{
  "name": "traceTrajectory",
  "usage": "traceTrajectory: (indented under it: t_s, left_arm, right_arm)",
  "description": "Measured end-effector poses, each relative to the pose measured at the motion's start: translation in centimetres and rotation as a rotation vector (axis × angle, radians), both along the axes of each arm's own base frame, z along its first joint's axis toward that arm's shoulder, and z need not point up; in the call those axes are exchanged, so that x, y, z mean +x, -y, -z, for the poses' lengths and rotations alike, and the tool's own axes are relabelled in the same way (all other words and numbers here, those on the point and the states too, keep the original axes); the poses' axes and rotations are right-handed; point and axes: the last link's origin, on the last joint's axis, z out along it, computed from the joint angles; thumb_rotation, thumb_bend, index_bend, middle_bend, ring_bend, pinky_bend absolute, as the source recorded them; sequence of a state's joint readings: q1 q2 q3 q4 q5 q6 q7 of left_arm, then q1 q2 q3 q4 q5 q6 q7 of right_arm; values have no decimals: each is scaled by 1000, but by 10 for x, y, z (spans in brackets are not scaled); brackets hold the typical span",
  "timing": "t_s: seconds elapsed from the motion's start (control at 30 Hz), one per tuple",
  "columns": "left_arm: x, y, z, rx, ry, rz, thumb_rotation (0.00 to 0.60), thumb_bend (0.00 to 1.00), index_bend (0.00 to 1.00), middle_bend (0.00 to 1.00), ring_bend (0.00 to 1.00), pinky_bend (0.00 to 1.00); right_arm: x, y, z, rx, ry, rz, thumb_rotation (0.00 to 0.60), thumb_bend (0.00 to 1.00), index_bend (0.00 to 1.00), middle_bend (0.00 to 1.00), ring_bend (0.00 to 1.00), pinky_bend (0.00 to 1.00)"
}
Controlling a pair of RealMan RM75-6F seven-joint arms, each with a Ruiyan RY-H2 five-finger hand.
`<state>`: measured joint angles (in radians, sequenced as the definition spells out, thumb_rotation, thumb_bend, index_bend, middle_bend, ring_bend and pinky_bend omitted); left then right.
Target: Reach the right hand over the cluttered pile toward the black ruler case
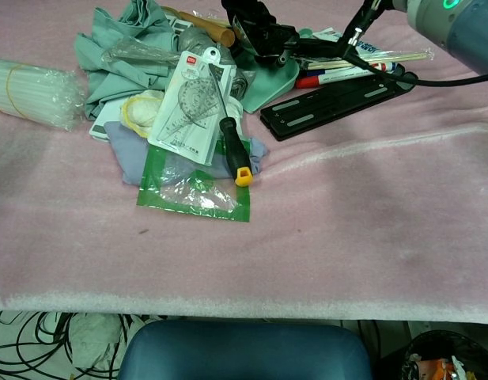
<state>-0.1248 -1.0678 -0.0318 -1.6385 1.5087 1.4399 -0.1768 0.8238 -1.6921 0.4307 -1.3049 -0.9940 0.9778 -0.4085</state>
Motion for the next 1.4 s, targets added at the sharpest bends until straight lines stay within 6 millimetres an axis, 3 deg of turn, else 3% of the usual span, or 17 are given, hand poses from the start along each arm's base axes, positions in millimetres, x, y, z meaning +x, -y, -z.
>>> traceTrajectory:
  t_s: [0.2,0.4,0.63,0.77,0.83,1.1,1.4]
  left_arm:
    - [-1,-2,0,2,3,-12,600,0,0,0,0,0]
    - [-2,-4,0,-1,8,-24,600,0,0,0,0,0]
    - [-2,-5,0,-6,18,-30,600,0,0,0,0,0]
    - [-2,-5,-1,-9,24,-32,600,0,0,0,0,0]
    - [-2,-5,-1,-10,26,-30,600,0,0,0,0,0]
    - [-1,-4,-1,-8,29,-23,600,0,0,0,0,0]
    - [1,-1,-1,-4,27,-5,600,0,0,0,0,0]
  right_arm:
    - [7,19,18,5,13,13,600,111,29,84,70,254]
    - [12,30,40,10,59,34,600,172,190,209,169,323]
    - [20,40,56,-7,121,26,600,377,486,444,370,486]
    - [24,43,60,-20,155,13,600,562,680,618,545,621]
    - [28,42,61,-21,173,-8,600,610,726,659,584,631]
    - [42,34,52,-49,249,-78,600,643,775,699,623,674]
    - [69,11,7,-93,378,-181,600,646,775,699,623,674]
